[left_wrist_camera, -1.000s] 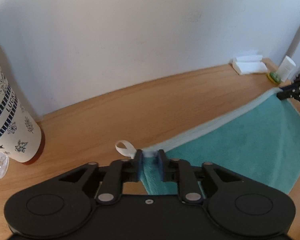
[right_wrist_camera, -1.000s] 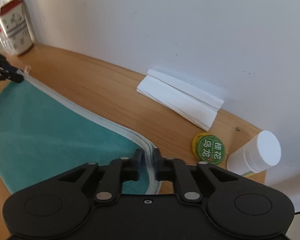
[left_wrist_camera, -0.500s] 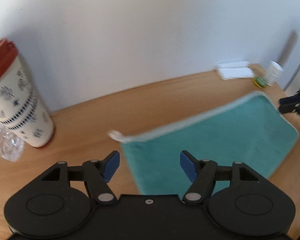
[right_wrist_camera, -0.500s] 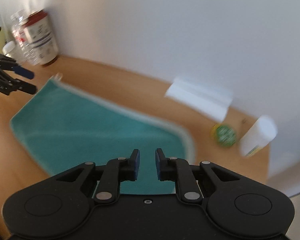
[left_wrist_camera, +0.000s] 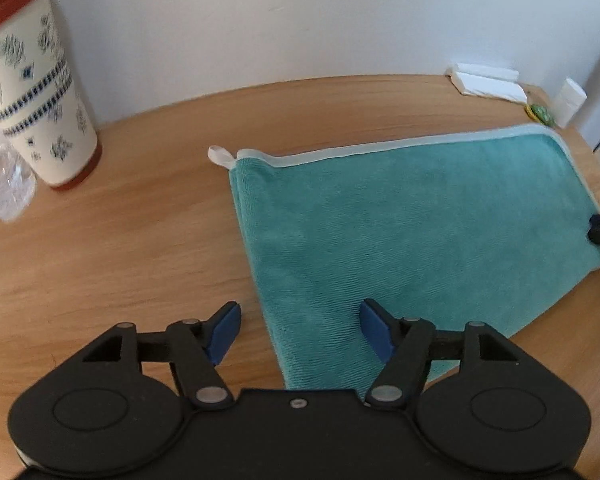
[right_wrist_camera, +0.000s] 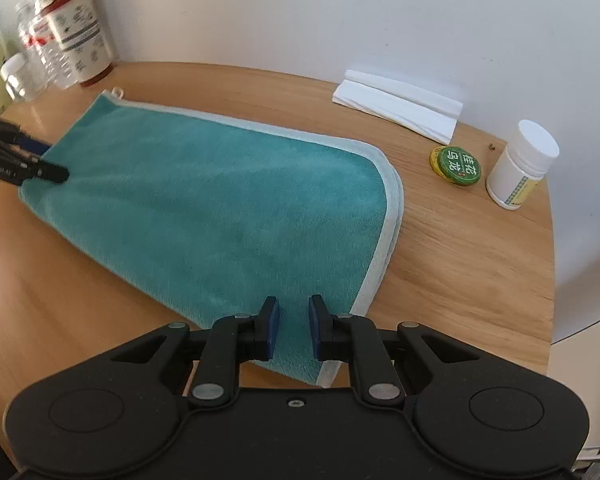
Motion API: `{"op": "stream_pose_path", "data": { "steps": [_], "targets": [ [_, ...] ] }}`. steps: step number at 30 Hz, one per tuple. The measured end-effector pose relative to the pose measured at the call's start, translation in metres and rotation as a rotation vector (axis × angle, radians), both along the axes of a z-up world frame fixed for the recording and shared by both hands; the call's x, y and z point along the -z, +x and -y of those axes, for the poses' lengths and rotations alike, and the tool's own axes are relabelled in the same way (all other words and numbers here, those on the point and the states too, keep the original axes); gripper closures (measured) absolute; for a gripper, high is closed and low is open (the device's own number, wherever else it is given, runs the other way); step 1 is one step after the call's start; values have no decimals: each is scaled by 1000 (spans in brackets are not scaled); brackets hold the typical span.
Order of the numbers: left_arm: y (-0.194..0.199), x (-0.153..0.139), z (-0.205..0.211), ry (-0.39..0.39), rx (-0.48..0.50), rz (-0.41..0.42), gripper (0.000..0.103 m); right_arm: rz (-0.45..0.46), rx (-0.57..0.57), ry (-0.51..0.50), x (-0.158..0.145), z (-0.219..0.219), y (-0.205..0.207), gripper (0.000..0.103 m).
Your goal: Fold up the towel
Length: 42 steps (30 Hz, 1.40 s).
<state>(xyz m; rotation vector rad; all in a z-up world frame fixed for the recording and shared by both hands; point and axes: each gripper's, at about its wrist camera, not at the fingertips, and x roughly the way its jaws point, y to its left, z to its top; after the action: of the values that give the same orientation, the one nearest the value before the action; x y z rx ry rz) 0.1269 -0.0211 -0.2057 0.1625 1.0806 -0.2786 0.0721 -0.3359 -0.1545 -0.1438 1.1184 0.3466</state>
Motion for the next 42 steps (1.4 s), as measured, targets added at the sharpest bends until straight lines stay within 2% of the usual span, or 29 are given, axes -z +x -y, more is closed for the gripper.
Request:
{"op": "stream_pose_path", "data": {
  "steps": [2,5,7,9,11,12,15,16,17,20,26,29,30,33,35,36,39,40,41,42],
  "targets": [
    [0,-1,-3,-17,-31,-13,34,-4,13,10,0,2,0,86],
    [2,-7,-1,8,-53,-21,35,-3,25,-13,-6,2,0,83],
    [-1,-14,2,18,-47,-7,34,47,27,-43,-14,-1,-4,79],
    [-3,-18,5,10,-39,3,34,68,86,0,-18,-1,-2,73],
    [-3,-17,10,5,-44,3,34,76,128,37,-20,-2,1,73],
    [-2,-16,13,6,-55,10,34,74,160,93,-20,-9,7,73],
    [6,-8,20,14,-112,-8,34,78,143,68,-16,-29,15,72],
    [8,-4,21,18,-124,-6,34,44,146,36,-9,-34,19,72],
    [9,-1,22,23,-132,-1,30,10,150,6,-3,-38,22,72],
    [10,2,21,36,-170,-1,19,1,173,17,3,-34,20,72],
    [9,7,10,-11,-215,-9,16,23,178,-21,7,-41,15,71],
    [9,7,10,-6,-241,-16,15,20,198,-25,6,-41,15,70],
    [9,6,12,-1,-249,-18,15,18,204,-25,6,-40,16,68],
    [5,-6,18,8,-245,-33,15,38,240,-119,2,-53,13,48],
    [1,-20,23,3,-231,-24,15,54,245,-154,-9,-60,6,48],
    [-3,-30,24,-12,-225,-19,15,76,241,-125,-20,-63,1,46],
    [-17,-64,30,-46,-221,-3,13,115,227,-63,-55,-68,-15,13],
    [-24,-81,33,-51,-222,6,10,144,213,-66,-70,-71,-23,11],
    [-27,-90,35,-49,-223,13,0,173,199,-69,-85,-74,-31,11],
    [-34,-104,38,-43,-227,30,1,188,200,-77,-92,-76,-36,11]
  ]
}}
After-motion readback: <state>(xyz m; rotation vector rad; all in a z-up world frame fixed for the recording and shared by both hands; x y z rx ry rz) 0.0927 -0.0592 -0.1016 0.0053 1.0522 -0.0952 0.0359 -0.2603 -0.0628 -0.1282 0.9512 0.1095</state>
